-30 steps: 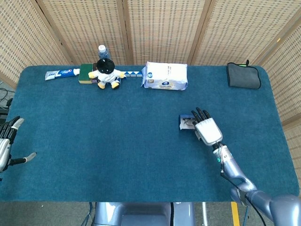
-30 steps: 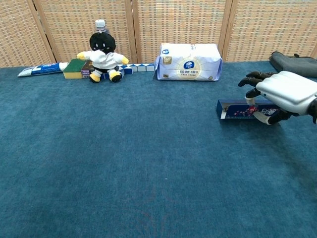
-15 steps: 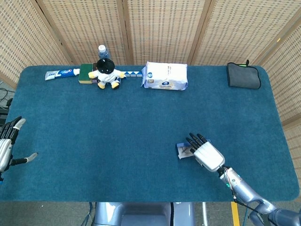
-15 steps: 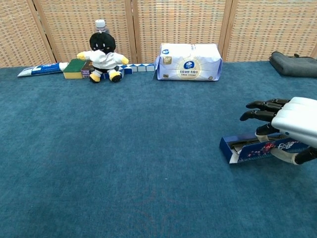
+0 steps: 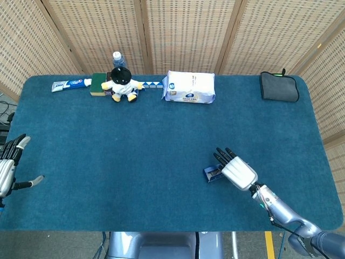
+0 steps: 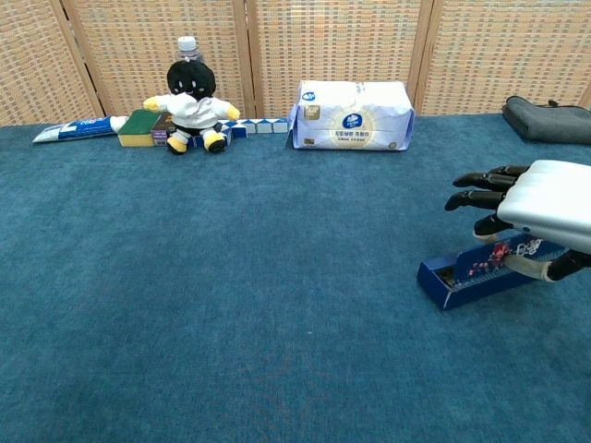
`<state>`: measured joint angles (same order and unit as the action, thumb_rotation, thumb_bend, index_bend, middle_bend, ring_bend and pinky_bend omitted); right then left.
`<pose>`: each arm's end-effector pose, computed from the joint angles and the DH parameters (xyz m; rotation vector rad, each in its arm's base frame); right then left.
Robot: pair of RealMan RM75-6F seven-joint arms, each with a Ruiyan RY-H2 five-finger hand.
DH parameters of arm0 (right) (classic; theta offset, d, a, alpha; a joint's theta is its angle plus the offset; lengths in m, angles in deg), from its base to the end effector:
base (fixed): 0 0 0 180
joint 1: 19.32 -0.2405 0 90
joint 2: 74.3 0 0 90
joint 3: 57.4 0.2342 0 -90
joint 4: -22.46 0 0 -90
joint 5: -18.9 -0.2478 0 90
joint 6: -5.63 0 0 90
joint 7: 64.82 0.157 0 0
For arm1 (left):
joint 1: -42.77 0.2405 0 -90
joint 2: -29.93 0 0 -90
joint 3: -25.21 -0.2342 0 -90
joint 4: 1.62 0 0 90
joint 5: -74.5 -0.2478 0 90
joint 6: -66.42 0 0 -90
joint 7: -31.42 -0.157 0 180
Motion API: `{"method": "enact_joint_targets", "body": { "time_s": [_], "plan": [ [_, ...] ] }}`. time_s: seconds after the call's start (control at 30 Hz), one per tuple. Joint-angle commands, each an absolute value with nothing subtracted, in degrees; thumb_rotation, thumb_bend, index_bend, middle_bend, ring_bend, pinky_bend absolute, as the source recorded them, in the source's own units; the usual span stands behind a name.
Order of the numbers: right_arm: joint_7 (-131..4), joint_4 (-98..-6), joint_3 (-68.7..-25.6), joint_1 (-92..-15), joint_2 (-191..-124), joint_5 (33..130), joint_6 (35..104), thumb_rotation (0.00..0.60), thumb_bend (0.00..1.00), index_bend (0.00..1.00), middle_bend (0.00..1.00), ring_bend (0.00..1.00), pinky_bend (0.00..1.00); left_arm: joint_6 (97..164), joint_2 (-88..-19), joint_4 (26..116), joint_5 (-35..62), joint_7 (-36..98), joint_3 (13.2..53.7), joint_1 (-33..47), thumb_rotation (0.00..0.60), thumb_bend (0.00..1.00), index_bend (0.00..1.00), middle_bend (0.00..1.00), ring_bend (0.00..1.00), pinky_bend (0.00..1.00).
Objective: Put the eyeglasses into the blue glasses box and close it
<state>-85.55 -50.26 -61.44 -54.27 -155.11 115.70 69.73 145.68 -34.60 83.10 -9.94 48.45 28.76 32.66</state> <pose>-0.2263 -0.3024 -0.0218 2.1620 -0.2182 0.6924 -0.3261 0.2311 0.1198 -1.3716 -1.0589 -1.0324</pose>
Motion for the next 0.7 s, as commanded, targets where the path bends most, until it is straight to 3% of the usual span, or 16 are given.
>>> {"method": "enact_joint_targets", "body": {
  "time_s": [0.03, 0.6, 0.7],
  "plan": [
    [-87.1, -50.9, -60.9, -55.0, -154.7, 115.7, 68.7, 0.6, 0.57, 0.68, 0.15, 0.01, 0.17, 145.6, -34.6, 83.1, -9.9, 48.3, 28.7, 32.6, 0.6, 0.0, 0.0, 0.0, 0.0, 0.0],
    [-96.4, -52.8, -57.7, -58.2, -156.9, 111.5, 61.0, 0.6, 0.54, 0.68, 0.15, 0.01, 0.17, 145.7, -34.4, 83.1, -9.7, 48.8, 28.8, 32.7, 0.6, 0.0, 0.0, 0.0, 0.0, 0.0],
    [-97.0, -52.5, -57.1, -58.4, -157.3, 110.7, 60.7, 0.6, 0.48, 0.6, 0.15, 0.02, 0.17, 145.6, -34.4, 83.1, -9.7, 49.0, 28.8, 32.7, 0.6, 0.0, 0.0, 0.0, 0.0, 0.0]
  ]
}}
